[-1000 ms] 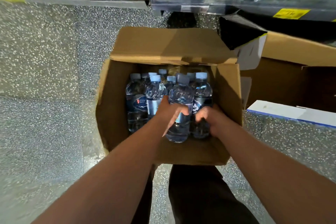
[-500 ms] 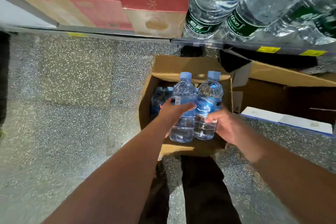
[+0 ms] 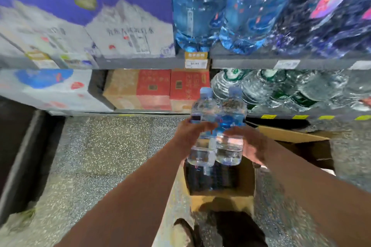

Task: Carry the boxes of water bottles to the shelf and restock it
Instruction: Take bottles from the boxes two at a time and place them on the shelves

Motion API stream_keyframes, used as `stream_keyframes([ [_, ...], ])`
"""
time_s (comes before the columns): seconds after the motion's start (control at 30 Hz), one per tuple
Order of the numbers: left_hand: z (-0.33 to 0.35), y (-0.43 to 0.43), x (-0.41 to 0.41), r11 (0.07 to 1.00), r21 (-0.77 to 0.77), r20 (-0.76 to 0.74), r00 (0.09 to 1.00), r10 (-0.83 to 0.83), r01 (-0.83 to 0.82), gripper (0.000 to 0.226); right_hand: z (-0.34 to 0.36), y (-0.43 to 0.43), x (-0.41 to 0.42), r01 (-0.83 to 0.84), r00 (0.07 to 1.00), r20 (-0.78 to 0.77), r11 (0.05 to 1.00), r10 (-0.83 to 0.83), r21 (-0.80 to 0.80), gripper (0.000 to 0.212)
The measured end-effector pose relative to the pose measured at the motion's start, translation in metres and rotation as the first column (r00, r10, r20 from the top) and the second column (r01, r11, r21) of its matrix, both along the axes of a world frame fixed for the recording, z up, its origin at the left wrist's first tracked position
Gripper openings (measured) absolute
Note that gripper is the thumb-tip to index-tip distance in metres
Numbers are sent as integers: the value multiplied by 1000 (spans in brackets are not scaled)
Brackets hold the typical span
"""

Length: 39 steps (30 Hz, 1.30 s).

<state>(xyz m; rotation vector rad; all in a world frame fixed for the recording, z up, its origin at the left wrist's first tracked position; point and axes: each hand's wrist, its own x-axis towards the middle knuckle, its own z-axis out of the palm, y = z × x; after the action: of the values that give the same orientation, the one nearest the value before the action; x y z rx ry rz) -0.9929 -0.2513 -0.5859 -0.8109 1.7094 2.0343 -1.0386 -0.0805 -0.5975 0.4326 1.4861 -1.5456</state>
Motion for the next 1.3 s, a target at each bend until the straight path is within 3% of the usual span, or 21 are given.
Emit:
stream_keyframes([
  [0.13, 72, -16, -6, 999, 49, -91, 996, 17, -12, 22, 76, -18, -8, -32, 992, -119, 999, 35, 25, 9],
  [0.23, 124, -25, -4, 991, 124, -140, 990, -33, 51, 28, 124, -17, -11, -12, 983, -184, 1000, 10, -11, 19],
  [0.3, 158, -28, 1, 997, 29, -222, 974, -56, 64, 20, 163, -17, -5, -28, 971, -238, 999, 24, -16, 11],
  [0.37, 188, -26, 5, 997, -31, -302, 950, -75, 69, 18, 199, -18, 1, -68, 960, -273, 997, 53, -47, 35],
  [0.43, 216, -22, 7, 995, -51, -362, 927, -97, 84, 26, 229, -18, 6, -83, 959, -276, 994, 60, -72, 43],
  [0.57, 272, -17, 10, 996, -84, -406, 913, -44, 10, 52, 284, -16, 14, -102, 904, -421, 993, 71, -51, 26],
  [0.7, 316, -13, 9, 998, -19, -380, 923, -65, 62, 70, 334, -7, 18, -66, 874, -486, 995, 19, -81, 23],
  [0.8, 340, -8, 8, 998, -41, -454, 889, -57, 43, 37, 362, 2, 22, -60, 857, -515, 991, -11, -120, 25],
  [0.87, 359, 2, 9, 997, -62, -502, 862, -68, 43, 28, 378, 8, 22, -47, 865, -500, 988, -34, -150, 20],
  [0.93, 371, 9, 6, 999, -45, -531, 847, -30, 7, 29, 396, 10, 23, -9, 863, -501, 988, -71, -156, 20],
  [1.03, 385, 17, -3, 1000, -30, -488, 873, -19, 5, 46, 413, 15, 15, 36, 815, -573, 994, -87, -100, 55],
  [1.13, 399, 20, -11, 991, 59, -407, 909, -89, 124, 73, 424, 25, 7, 32, 825, -556, 990, -102, -135, 22],
  [1.2, 405, 23, -20, 989, 60, -429, 899, -94, 132, 72, 426, 30, -3, 38, 841, -526, 983, -128, -178, 11],
  [1.23, 404, 24, -26, 994, 54, -450, 891, -61, 95, 76, 425, 32, -10, 17, 845, -523, 983, -111, -180, 16],
  [1.3, 400, 27, -39, 1000, 5, -487, 873, -8, 12, 66, 417, 37, -33, -2, 834, -547, 989, -80, -148, 58],
])
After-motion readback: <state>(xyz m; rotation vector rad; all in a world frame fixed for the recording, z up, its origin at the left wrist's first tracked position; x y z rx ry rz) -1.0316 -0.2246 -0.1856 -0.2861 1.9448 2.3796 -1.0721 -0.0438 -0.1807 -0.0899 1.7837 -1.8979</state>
